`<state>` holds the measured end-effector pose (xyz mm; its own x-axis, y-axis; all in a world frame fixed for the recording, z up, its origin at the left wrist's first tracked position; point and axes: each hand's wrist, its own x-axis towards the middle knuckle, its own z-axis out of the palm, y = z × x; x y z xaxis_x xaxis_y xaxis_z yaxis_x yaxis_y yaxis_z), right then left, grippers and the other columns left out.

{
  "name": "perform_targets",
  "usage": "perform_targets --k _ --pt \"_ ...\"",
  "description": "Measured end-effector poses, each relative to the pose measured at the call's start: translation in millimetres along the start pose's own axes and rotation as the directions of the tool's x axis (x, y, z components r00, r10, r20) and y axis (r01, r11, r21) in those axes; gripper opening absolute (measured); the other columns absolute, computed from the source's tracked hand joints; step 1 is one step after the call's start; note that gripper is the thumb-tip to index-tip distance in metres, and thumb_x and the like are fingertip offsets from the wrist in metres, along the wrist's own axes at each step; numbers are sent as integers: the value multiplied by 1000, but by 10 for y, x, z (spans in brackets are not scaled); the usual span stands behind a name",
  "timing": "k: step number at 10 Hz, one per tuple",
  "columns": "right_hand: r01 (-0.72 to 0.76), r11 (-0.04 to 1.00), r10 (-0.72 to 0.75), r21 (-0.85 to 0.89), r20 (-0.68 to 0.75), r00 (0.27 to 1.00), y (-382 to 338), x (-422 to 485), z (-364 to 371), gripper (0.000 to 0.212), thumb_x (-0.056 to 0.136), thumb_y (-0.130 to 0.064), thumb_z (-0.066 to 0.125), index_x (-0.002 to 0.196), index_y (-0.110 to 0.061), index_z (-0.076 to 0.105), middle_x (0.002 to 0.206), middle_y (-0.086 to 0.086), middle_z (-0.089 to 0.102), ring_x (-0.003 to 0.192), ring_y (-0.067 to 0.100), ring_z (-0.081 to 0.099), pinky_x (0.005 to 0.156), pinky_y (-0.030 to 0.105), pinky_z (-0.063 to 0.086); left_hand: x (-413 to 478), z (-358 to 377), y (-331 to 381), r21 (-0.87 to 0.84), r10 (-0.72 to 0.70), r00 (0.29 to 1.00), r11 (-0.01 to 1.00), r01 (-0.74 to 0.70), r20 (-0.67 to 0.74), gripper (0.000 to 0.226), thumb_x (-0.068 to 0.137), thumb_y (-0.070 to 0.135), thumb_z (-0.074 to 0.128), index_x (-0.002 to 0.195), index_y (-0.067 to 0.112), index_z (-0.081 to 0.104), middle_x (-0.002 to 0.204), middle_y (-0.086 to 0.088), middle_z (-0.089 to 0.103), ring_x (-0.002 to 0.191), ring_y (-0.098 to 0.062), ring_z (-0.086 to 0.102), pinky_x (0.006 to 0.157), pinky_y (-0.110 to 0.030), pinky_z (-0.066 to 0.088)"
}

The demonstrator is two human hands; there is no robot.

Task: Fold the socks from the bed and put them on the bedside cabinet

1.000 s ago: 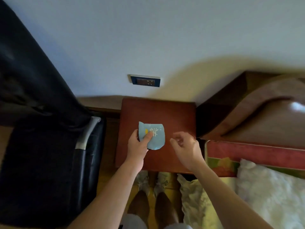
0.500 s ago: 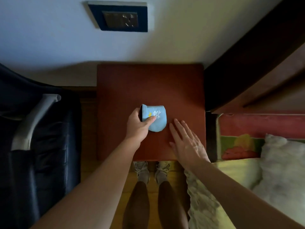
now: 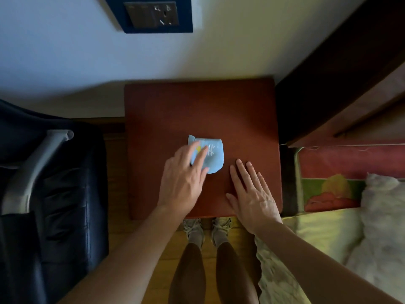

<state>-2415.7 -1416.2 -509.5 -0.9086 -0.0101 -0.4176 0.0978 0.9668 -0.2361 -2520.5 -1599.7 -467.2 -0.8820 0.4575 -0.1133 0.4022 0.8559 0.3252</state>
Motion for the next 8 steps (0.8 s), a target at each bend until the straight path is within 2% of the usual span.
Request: perform_targets --k 1,2,3,6,7,8 --pt "8 1000 -7 -18 14 1000 8 -2 -19 70 101 -52 34 159 -18 17 170 6 14 156 27 11 124 48 24 -259 11 -18 67 119 956 988 -142 270 62 101 47 33 153 14 24 164 -6 23 149 -20 23 114 -43 35" --pt "6 1000 -6 -27 16 1000 3 -12 -28 71 101 -55 30 160 -17 16 170 6 14 156 26 11 124 48 24 -329 61 -66 121 105 913 979 -165 394 70 101 53 24 156 15 3 167 -1 -6 153 -15 1 121 -45 22" --pt "4 999 -3 -33 15 1000 -7 -8 -28 71 101 -56 28 160 -17 16 170 6 13 156 26 11 124 47 23 -207 85 -78 148 91 910 975 -163 405 71 101 53 24 155 15 -2 166 0 -13 152 -15 -4 122 -46 20" --pt "14 997 -12 -72 42 999 12 -5 -26 72 100 -56 30 160 -18 15 170 5 14 156 26 13 123 44 23 24 69 -109 171 55 901 975 -141 431 74 100 51 29 154 15 -6 165 0 -17 152 -15 -6 123 -46 16" --pt "15 997 -7 -75 106 994 2 24 -173 74 98 -57 29 160 -18 16 170 4 13 156 26 14 122 45 26 122 -84 -104 106 60 899 987 -118 434 72 100 48 31 154 18 -5 165 3 -14 152 -14 -4 123 -45 18" --pt "14 999 -6 -34 219 976 -40 28 -383 76 99 -59 28 160 -20 7 171 1 3 157 24 5 125 44 18 148 -358 -63 79 98 910 987 -142 403 67 101 43 34 155 19 2 167 1 0 153 -18 5 121 -44 20"
